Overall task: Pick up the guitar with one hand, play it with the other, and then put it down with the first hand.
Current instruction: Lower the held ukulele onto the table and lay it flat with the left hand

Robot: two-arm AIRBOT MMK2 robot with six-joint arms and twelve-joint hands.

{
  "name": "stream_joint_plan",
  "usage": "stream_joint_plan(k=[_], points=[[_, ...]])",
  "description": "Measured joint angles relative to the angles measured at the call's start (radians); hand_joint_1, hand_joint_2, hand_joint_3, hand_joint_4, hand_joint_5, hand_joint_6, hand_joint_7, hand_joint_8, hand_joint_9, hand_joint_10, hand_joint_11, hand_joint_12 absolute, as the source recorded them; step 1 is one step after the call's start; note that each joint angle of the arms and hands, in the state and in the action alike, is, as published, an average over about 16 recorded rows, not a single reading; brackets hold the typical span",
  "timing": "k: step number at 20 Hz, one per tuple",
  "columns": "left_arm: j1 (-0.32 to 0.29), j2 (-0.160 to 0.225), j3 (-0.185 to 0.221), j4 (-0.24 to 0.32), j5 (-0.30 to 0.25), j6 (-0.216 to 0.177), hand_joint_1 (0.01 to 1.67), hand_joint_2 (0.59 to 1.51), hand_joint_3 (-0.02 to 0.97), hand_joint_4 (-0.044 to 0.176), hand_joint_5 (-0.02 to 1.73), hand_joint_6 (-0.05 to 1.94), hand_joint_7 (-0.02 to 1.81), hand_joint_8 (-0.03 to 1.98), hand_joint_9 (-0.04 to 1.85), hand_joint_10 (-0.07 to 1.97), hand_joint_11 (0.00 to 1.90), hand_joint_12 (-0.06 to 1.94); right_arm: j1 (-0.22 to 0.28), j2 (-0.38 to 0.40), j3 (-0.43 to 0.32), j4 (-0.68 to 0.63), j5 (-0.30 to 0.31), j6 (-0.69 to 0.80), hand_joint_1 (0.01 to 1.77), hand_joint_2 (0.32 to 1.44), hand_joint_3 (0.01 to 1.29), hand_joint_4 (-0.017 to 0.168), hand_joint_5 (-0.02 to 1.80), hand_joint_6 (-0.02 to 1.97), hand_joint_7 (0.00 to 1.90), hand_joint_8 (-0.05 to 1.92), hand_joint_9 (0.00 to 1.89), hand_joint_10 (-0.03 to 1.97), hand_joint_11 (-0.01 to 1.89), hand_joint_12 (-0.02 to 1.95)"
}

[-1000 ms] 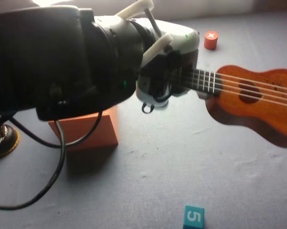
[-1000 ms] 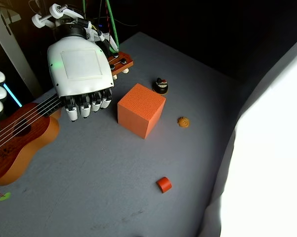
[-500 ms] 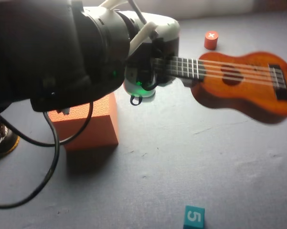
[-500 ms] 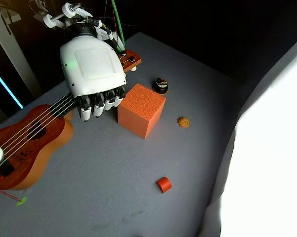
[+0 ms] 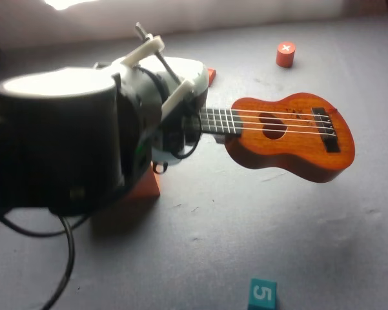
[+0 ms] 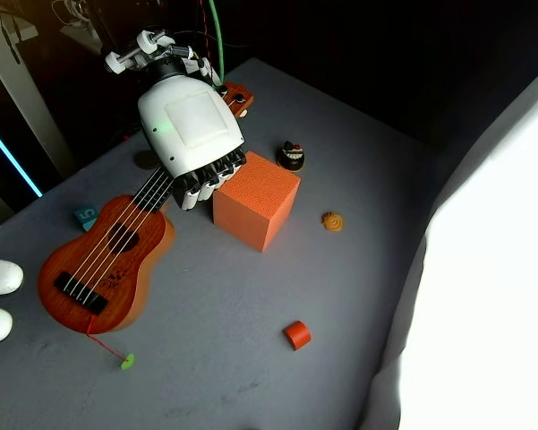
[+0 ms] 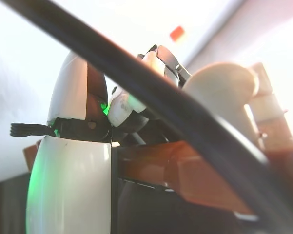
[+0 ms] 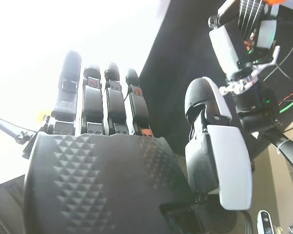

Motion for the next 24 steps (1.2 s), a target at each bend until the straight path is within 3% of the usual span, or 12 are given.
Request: stream_joint_plan(k=[14,20,24], points=[[0.180,-0.031,-0.021,0.212,0.028,-0.204,1.51,1.076,-0.014,-0.003,1.31,1.88,1.34,1.96,1.42,1.93,1.49,1.92,-0.001,0.000,-0.004,-0.018,0.006,0.000,0.35,1.32,0.02,0.000,0.22,0.03,0.20,0.02,0.16,0.02,0.01,0.79],[0.218,-0.057,0.001,0.308,0.008,-0.256,1.51,1.077,-0.015,-0.003,1.31,1.88,1.34,1.96,1.41,1.93,1.50,1.92,-0.001,0.000,-0.005,-0.022,0.007,0.000,0.34,1.32,0.02,-0.001,0.23,0.03,0.21,0.02,0.16,0.02,0.01,0.70],[0.221,-0.064,0.025,0.338,-0.009,-0.269,1.51,1.077,-0.016,-0.003,1.32,1.88,1.34,1.96,1.41,1.93,1.50,1.92,-0.002,0.000,-0.006,-0.023,0.008,0.000,0.34,1.32,0.02,0.000,0.23,0.03,0.21,0.02,0.16,0.02,0.01,0.66]])
